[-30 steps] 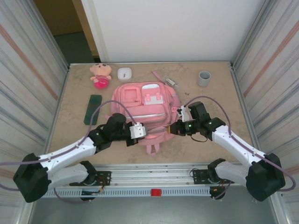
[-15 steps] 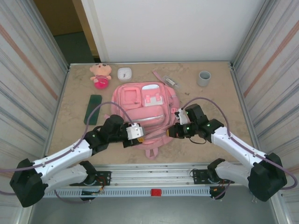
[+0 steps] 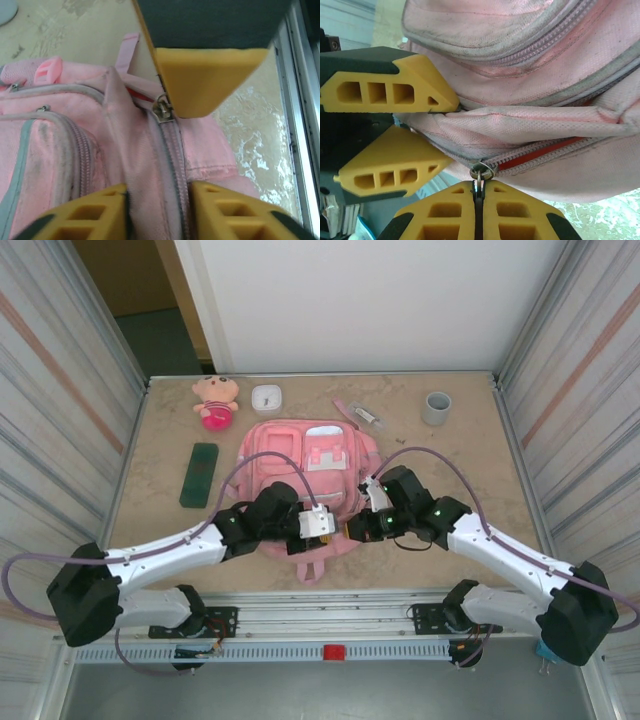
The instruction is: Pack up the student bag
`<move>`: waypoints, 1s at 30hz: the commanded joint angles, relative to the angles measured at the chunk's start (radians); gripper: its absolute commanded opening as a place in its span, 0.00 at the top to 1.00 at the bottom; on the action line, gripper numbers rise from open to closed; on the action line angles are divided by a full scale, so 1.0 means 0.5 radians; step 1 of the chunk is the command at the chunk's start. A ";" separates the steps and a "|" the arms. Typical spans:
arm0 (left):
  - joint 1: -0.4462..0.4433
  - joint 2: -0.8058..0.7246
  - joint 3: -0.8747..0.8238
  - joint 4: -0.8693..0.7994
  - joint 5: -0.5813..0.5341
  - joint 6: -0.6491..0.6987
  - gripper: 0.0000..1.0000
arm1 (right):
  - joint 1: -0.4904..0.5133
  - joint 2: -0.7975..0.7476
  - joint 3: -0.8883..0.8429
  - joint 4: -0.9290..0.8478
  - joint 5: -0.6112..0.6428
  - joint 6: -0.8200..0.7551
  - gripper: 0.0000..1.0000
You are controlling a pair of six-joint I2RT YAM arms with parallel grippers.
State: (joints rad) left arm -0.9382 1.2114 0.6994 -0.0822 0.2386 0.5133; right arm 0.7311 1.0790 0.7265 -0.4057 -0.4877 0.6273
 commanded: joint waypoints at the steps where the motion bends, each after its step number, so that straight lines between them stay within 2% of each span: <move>1: -0.009 -0.043 -0.006 0.067 -0.047 -0.003 0.77 | -0.014 -0.054 0.071 0.038 0.012 -0.016 1.00; 3: -0.008 -0.101 -0.042 0.072 -0.038 0.012 0.83 | -0.096 -0.066 0.029 0.012 0.003 -0.040 1.00; 6: -0.007 -0.198 -0.099 0.065 -0.025 0.047 0.88 | -0.324 -0.088 -0.070 -0.004 -0.061 -0.056 1.00; 10: 0.005 -0.328 -0.177 0.054 0.005 0.080 0.88 | -0.588 -0.099 -0.159 -0.015 -0.126 -0.142 1.00; 13: 0.042 -0.421 -0.220 0.036 0.032 0.083 0.88 | -0.698 -0.068 -0.168 -0.012 -0.192 -0.177 1.00; 16: 0.084 -0.495 -0.247 -0.011 0.034 0.084 0.87 | -0.684 -0.032 -0.158 0.029 -0.281 -0.165 1.00; 18: 0.097 -0.517 -0.254 -0.030 0.021 0.078 0.82 | -0.634 -0.033 -0.156 0.076 -0.319 -0.138 1.00; 22: 0.097 -0.479 -0.191 -0.053 0.082 0.020 0.55 | -0.484 -0.056 -0.121 0.123 -0.290 -0.097 1.00; 24: 0.076 -0.414 -0.119 -0.068 0.120 -0.022 0.47 | -0.408 -0.064 -0.096 0.138 -0.261 -0.075 1.00; 30: -0.031 -0.163 0.059 -0.080 0.038 -0.009 0.41 | -0.202 -0.060 -0.025 0.165 -0.175 -0.020 1.00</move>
State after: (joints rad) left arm -0.9379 1.0943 0.6735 -0.1078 0.2642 0.5156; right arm 0.5968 1.0618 0.6525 -0.3759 -0.5777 0.5945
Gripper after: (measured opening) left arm 0.586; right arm 0.084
